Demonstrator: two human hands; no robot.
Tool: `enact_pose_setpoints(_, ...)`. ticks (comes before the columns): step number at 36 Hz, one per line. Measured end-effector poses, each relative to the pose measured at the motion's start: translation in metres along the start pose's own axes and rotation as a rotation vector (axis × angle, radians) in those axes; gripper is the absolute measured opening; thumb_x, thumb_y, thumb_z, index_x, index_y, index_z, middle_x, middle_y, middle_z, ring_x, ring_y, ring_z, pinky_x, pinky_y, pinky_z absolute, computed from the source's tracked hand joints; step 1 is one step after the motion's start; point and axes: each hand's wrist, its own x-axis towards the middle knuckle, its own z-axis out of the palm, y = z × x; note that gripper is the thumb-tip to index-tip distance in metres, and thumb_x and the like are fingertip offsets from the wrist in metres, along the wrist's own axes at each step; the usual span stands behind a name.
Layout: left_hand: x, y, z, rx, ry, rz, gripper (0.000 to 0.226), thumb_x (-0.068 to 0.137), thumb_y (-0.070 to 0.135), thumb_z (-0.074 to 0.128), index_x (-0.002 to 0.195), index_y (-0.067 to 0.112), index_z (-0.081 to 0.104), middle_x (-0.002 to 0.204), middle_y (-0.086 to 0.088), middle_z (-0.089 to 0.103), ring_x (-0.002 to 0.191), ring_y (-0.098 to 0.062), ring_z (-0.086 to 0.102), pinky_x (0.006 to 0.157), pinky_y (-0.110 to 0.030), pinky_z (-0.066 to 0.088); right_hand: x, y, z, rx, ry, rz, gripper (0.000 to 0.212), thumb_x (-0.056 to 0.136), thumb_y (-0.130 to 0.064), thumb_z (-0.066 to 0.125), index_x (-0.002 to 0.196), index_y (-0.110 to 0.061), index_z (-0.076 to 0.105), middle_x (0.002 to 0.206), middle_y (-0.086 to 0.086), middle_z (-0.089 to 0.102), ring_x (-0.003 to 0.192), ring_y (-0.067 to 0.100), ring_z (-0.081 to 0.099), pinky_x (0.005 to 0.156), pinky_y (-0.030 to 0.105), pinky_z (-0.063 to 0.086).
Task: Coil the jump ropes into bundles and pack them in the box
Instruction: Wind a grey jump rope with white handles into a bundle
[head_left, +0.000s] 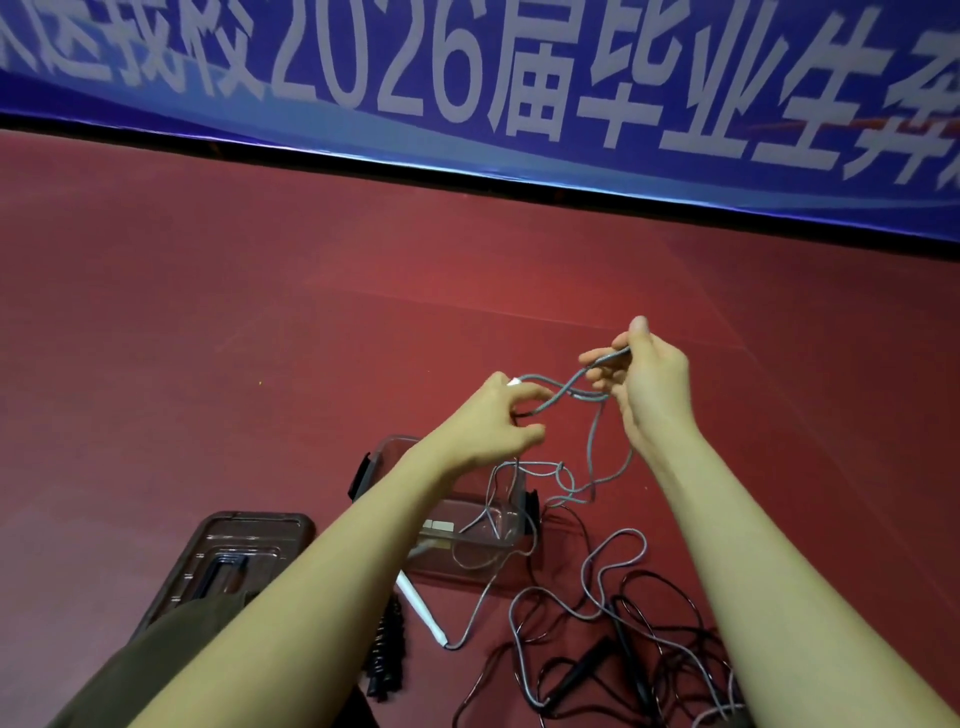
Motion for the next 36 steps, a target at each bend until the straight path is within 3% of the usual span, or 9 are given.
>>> enact_pose_setpoints(2,0.000,-0.001,0.002,0.040,0.051,0.034,0.008,0.089,0.027,0.064,0.087,0.021,0.068,0.079,0.002,0.042,0.068,-0.008,0.046,0.065,-0.021,0.035,0.001,-0.002,-0.002,0.121,0.022,0.037,0.035,0.104,-0.026,0.033,0.074,-0.010,0.042,0.049,0.007,0.063,0.038,0.015,0.050,0.042,0.020,0.041)
enact_pose_setpoints(4,0.002,-0.004,0.001,0.024,0.099,0.024,0.032,0.089,0.030,0.064,0.058,0.022,0.056,0.058,0.004,0.040,0.053,-0.006,0.036,0.053,-0.024,0.029,0.001,-0.004,-0.002,0.253,0.026,0.070,0.035,0.104,-0.026,0.031,0.075,-0.010,0.042,0.051,0.008,0.064,0.039,0.014,0.052,0.042,0.018,0.042)
enact_pose_setpoints(7,0.002,-0.001,0.000,-0.135,0.131,-0.021,0.028,0.089,0.032,0.064,0.063,0.024,0.066,0.042,0.012,0.041,0.042,-0.001,0.035,0.047,-0.018,0.028,0.000,-0.005,-0.002,0.340,-0.003,0.094,0.036,0.104,-0.030,0.032,0.080,-0.007,0.047,0.069,0.014,0.067,0.052,0.018,0.058,0.046,0.021,0.046)
enact_pose_setpoints(14,0.006,0.006,-0.007,-0.528,0.299,-0.123,0.032,0.092,0.032,0.061,0.065,0.016,0.069,0.050,0.002,0.041,0.041,-0.014,0.033,0.043,-0.018,0.024,-0.007,0.012,-0.006,-0.316,-0.287,0.059,0.026,0.098,-0.012,0.046,0.074,-0.008,0.057,0.071,0.008,0.061,0.051,0.013,0.056,0.043,0.017,0.040)
enact_pose_setpoints(17,0.006,0.011,-0.013,-0.580,0.295,-0.105,0.031,0.094,0.029,0.058,0.071,0.011,0.068,0.055,-0.006,0.040,0.040,-0.014,0.032,0.041,-0.016,0.021,-0.011,0.021,-0.006,-0.615,-0.531,0.062,0.008,0.091,-0.004,0.055,0.096,-0.007,0.061,0.081,0.008,0.060,0.064,0.015,0.054,0.048,0.013,0.041)
enact_pose_setpoints(21,0.006,0.015,-0.020,-0.583,0.276,-0.072,0.030,0.095,0.028,0.056,0.080,0.006,0.069,0.053,-0.003,0.044,0.038,-0.014,0.034,0.040,-0.017,0.022,-0.014,0.041,-0.003,-0.852,-0.708,0.003,0.024,0.086,-0.007,0.061,0.103,-0.024,0.059,0.090,0.000,0.061,0.072,0.010,0.055,0.059,0.017,0.045)
enact_pose_setpoints(26,0.004,0.014,-0.024,-0.626,0.313,-0.066,0.026,0.095,0.029,0.057,0.086,0.010,0.071,0.058,0.000,0.047,0.041,-0.014,0.035,0.040,-0.016,0.023,-0.013,0.043,0.003,-0.876,-0.516,-0.161,0.027,0.090,-0.022,0.061,0.064,-0.029,0.060,0.050,-0.007,0.044,0.047,0.004,0.039,0.053,0.020,0.035)
enact_pose_setpoints(31,0.003,0.008,-0.023,-0.579,0.220,-0.125,0.019,0.091,0.039,0.060,0.090,0.023,0.069,0.071,-0.006,0.041,0.051,-0.012,0.034,0.044,-0.019,0.029,-0.008,0.037,0.008,-0.624,-0.350,-0.118,0.035,0.099,-0.023,0.046,0.069,-0.015,0.060,0.059,0.000,0.058,0.043,0.005,0.051,0.050,0.024,0.045)
enact_pose_setpoints(36,0.001,0.002,-0.013,-0.292,-0.035,-0.190,0.024,0.091,0.011,0.059,0.114,0.013,0.065,0.068,0.008,0.051,0.052,-0.003,0.043,0.047,-0.012,0.038,-0.003,0.018,0.008,-0.200,-0.153,-0.074,0.039,0.103,-0.020,0.038,0.070,-0.007,0.055,0.061,0.009,0.055,0.036,0.006,0.050,0.038,0.017,0.041)
